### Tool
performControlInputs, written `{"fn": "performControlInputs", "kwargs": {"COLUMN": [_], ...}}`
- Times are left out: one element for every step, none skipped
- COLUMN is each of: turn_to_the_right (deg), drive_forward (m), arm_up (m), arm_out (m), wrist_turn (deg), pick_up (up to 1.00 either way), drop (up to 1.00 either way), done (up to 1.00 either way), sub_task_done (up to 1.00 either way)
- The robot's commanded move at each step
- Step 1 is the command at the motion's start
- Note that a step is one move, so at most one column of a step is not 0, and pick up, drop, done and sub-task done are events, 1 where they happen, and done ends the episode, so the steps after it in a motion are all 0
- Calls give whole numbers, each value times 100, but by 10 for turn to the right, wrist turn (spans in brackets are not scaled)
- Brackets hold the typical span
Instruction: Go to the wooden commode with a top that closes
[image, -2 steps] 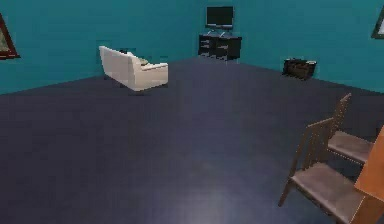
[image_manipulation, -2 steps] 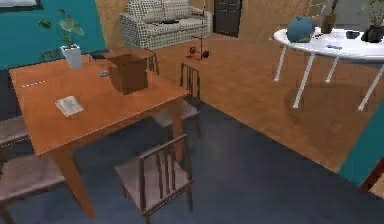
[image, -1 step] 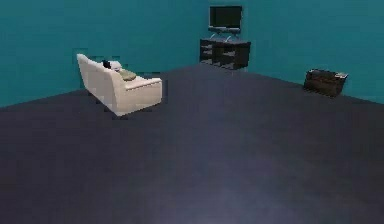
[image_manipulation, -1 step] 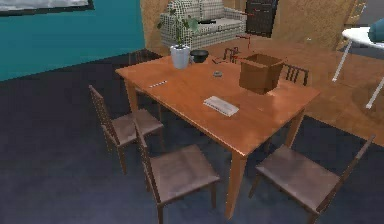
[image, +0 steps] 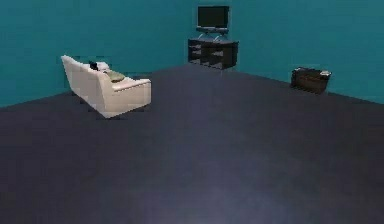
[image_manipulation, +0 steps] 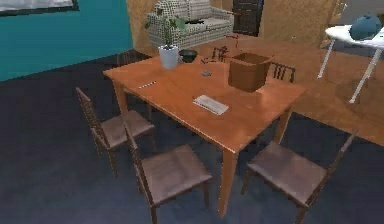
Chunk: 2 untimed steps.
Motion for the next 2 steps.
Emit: {"fn": "performControlInputs", "kwargs": {"turn_to_the_right": [0,420], "drive_forward": [40,0], "arm_up": [0,0], "arm_out": [0,0], "wrist_turn": [0,0], "pick_up": [0,0], "drop": [0,0], "done": [0,0], "sub_task_done": [0,0]}}
